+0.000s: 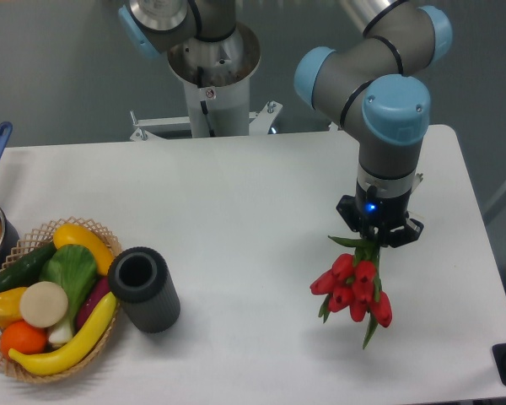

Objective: Place the flowers on the table
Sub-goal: 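Move the gripper holding the red tulips down toward the table surface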

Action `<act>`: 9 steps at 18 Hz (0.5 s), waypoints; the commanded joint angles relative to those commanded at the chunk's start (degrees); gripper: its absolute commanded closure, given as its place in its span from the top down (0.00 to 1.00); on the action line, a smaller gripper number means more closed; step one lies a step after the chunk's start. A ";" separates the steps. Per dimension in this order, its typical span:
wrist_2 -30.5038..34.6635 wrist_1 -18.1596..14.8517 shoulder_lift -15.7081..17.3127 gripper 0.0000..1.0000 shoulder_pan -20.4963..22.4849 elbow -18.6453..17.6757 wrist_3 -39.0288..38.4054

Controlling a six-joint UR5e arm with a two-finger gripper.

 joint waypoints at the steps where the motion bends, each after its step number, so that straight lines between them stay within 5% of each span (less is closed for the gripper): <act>1: 0.00 -0.09 0.00 0.18 -0.09 -0.09 0.00; 9: 0.09 -0.09 -0.35 0.20 -2.02 -0.17 -0.27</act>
